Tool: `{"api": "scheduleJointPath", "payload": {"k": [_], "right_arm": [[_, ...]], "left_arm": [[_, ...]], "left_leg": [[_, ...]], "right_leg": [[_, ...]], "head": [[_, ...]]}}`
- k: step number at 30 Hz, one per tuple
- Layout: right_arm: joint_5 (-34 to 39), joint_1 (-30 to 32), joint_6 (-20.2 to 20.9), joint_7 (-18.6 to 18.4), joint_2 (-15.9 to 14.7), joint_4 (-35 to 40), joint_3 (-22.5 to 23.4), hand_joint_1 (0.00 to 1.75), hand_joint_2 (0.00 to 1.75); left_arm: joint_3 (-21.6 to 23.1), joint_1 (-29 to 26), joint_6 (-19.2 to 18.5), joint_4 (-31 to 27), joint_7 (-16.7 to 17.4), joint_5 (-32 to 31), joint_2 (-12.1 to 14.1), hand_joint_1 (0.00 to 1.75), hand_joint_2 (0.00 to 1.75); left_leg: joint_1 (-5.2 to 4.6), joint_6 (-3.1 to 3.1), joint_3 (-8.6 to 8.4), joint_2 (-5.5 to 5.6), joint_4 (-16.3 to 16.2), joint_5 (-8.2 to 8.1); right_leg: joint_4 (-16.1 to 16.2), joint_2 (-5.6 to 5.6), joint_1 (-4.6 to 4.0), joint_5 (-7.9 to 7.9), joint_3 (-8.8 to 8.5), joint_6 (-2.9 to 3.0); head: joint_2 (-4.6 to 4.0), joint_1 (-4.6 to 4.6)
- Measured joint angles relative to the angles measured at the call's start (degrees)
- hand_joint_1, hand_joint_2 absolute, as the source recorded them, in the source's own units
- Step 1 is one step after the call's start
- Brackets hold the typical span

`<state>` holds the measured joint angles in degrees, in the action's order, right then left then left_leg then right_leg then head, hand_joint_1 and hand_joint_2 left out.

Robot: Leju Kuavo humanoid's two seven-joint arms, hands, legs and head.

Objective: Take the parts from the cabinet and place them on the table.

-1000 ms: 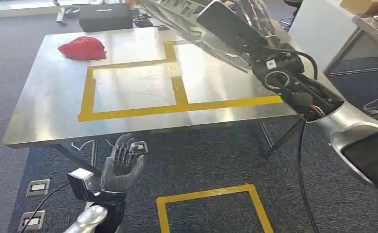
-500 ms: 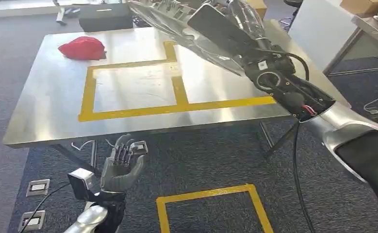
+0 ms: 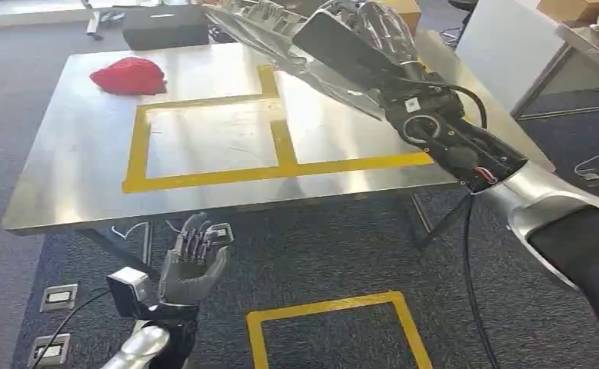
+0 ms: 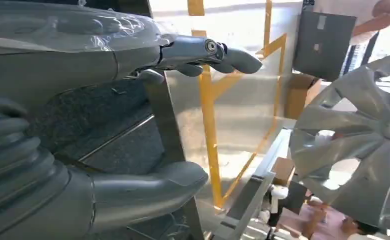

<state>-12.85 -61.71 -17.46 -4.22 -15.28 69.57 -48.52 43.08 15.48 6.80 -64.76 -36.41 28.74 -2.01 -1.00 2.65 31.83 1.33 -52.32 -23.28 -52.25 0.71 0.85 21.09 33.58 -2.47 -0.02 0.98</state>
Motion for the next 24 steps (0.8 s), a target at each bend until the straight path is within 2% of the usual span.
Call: {"api": "scheduleJointPath", "payload": {"k": [1,2,4,6,7,8,10,11,12,13,14,15,16,17,19,20,21,22,23,24], "right_arm": [[-0.2,0.1,0.0,-0.1,0.0,0.0,0.2,1.75,1.75],[-0.4,0.1,0.1,-0.1,0.0,0.0,0.4,1.75,1.75],[-0.5,-0.1,0.2,-0.1,0.0,0.0,0.4,1.75,1.75],[-0.6,0.3,0.3,-0.1,0.1,0.0,0.4,1.75,1.75],[-0.6,0.5,0.4,-0.2,0.1,0.0,0.4,1.75,1.75],[-0.8,0.6,0.5,-0.3,0.1,0.0,0.4,1.75,1.75],[-1.1,0.7,0.6,-0.3,0.1,-0.1,0.4,1.75,1.75],[-1.3,0.8,0.6,-0.3,0.1,-0.1,0.4,1.75,1.75],[-1.4,0.3,0.7,-0.2,0.1,-0.3,0.3,1.75,1.75],[-1.4,0.3,0.7,-0.2,0.2,-0.2,0.5,1.75,1.75],[-1.4,0.6,0.7,-0.2,0.3,-0.2,0.5,1.75,1.75],[-1.4,0.9,0.9,-0.2,0.3,-0.3,0.5,1.75,1.75],[-1.4,0.9,0.9,-0.3,0.2,-0.4,0.6,1.75,1.75],[-1.4,1.1,0.9,-0.3,0.2,-0.4,0.6,1.75,1.75],[-1.4,2.0,1.0,-0.3,0.2,-0.5,0.7,1.75,1.75],[-1.4,2.7,1.0,-0.3,0.2,-0.7,0.7,1.75,1.75],[-1.4,3.9,1.0,-0.3,0.2,-1.1,0.7,1.75,1.75],[-1.4,4.6,1.0,-0.3,0.2,-1.4,0.6,1.75,1.75],[-1.4,4.9,1.0,-0.3,0.2,-1.5,0.5,1.75,1.75],[-1.4,4.8,1.0,-0.4,0.2,-1.5,0.6,1.75,1.75]], "left_arm": [[0.0,0.0,0.0,0.0,-0.1,-0.1,-0.2,0.0,1.75],[0.0,0.0,-0.1,0.1,-0.1,-0.1,-0.2,0.0,1.75],[0.0,0.1,-0.1,0.1,-0.1,-0.1,-0.4,0.0,1.75],[0.0,0.1,-0.2,0.2,-0.1,-0.2,-0.5,0.0,1.75],[0.0,0.1,-0.2,0.3,-0.1,-0.2,-0.4,0.0,1.75],[0.0,0.0,-0.2,0.4,-0.1,-0.3,-0.4,0.0,1.75],[0.0,0.0,-0.2,0.5,-0.1,-0.3,-0.5,0.0,1.75],[0.0,0.0,-0.2,0.5,-0.1,-0.3,-0.4,0.0,1.75],[0.0,0.2,-0.2,0.6,-0.1,-0.3,-0.3,0.0,1.75],[0.1,0.1,-0.2,0.7,-0.1,-0.4,-0.4,0.0,1.75],[0.1,0.1,-0.2,0.7,-0.1,-0.5,-0.4,0.0,1.75],[0.1,0.1,-0.2,0.7,-0.1,-0.5,-0.4,0.0,1.75],[0.1,0.2,-0.2,0.8,-0.1,-0.5,-0.4,0.0,1.75],[0.2,0.2,-0.2,0.8,-0.1,-0.5,-0.3,0.0,1.75],[0.2,0.2,-0.2,0.8,-0.1,-0.5,-0.4,0.0,1.75],[0.2,0.1,-0.2,0.9,-0.1,-0.5,-0.3,0.0,1.75],[0.2,0.0,-0.2,1.1,-0.1,-0.5,-0.3,0.0,1.75],[0.2,-0.1,-0.2,1.3,-0.1,-0.5,-0.2,0.0,1.75],[0.2,-0.2,-0.2,1.4,-0.1,-0.5,-0.2,0.0,1.75],[0.2,-0.1,-0.2,1.4,-0.1,-0.5,-0.1,0.0,1.75]], "left_leg": [[1.18,-0.06,-1.2,-0.41,1.7,0.54],[1.04,0.08,-1.8,-0.41,2.4,0.72],[1.25,0.03,-2.15,-0.77,2.4,0.63],[1.53,-0.32,-2.34,-0.88,2.2,0.19],[1.88,-0.7,-2.5,-0.87,1.9,-0.18],[2.28,-1.1,-2.68,-0.81,1.5,-0.67],[3.34,-2.41,-2.81,-0.7,-0.6,-2.48],[3.77,-3.15,-2.57,-0.63,-1.6,-3.43],[3.1,-3.77,-1.48,-0.42,-2.8,-3.95],[3.05,-3.97,-0.51,-0.24,-3.6,-3.73],[3.03,-4.16,-0.81,-0.25,-3.1,-3.5],[2.9,-4.34,-0.67,-0.17,-2.6,-3.44],[3.07,-4.63,-0.72,-0.14,-2.9,-4.11],[3.03,-4.72,0.04,-0.9,-4.5,-5.02],[2.86,-4.88,3.81,-1.2,-13.1,-9.19],[2.84,-4.84,5.55,-1.2,-16.7,-10.57],[2.69,-4.52,8.3,-1.2,-21.7,-11.78],[2.3,-3.94,9.66,-1.18,-22.7,-10.65],[1.98,-3.35,9.68,-1.17,-21.4,-8.65],[1.4,-2.15,8.71,-1.12,-16.7,-4.27]], "right_leg": [[-0.2,-0.05,0.01,0.45,0.5,0.03],[-2.0,-0.05,-0.5,1.49,0.99,-0.06],[-11.6,-0.11,-0.1,5.47,5.5,-0.51],[-19.5,-0.17,0.51,7.95,9.72,-1.18],[-19.7,-0.19,0.85,6.84,10.22,-1.63],[-17.1,-0.3,1.24,4.62,9.2,-2.04],[-5.8,-0.67,2.4,-1.92,4.37,-3.55],[-3.7,-0.44,2.18,-0.34,3.36,-5.08],[-3.8,-0.24,2.26,0.26,2.43,-4.71],[-4.4,0.01,2.28,0.73,3.01,-3.14],[-4.6,0.02,2.24,0.84,3.53,-2.89],[-5.0,0.05,2.07,0.91,3.99,-2.49],[-5.0,0.06,2.17,1.21,4.03,-1.88],[-4.9,0.22,2.11,1.46,3.6,-0.89],[-4.2,0.19,1.86,1.74,2.48,-0.47],[-3.9,0.19,1.66,1.88,1.96,-0.27],[-3.5,0.18,1.22,2.16,1.06,0.1],[-3.3,0.2,0.89,2.42,0.43,0.39],[-3.2,0.24,0.67,2.65,0.06,0.58],[-3.2,0.39,0.23,2.96,-0.38,0.8]], "head": [[0.02,-0.02],[0.0,0.29],[0.0,1.18],[0.0,1.05],[0.0,1.16],[0.02,1.27],[0.0,1.69],[0.02,1.66],[0.0,2.7],[0.02,2.77],[0.0,1.24],[0.0,0.68],[0.02,1.03],[0.0,0.79],[0.02,-0.24],[0.0,-0.26],[0.0,-0.41],[0.0,-0.61],[0.0,-0.61],[0.0,-0.74]]}}
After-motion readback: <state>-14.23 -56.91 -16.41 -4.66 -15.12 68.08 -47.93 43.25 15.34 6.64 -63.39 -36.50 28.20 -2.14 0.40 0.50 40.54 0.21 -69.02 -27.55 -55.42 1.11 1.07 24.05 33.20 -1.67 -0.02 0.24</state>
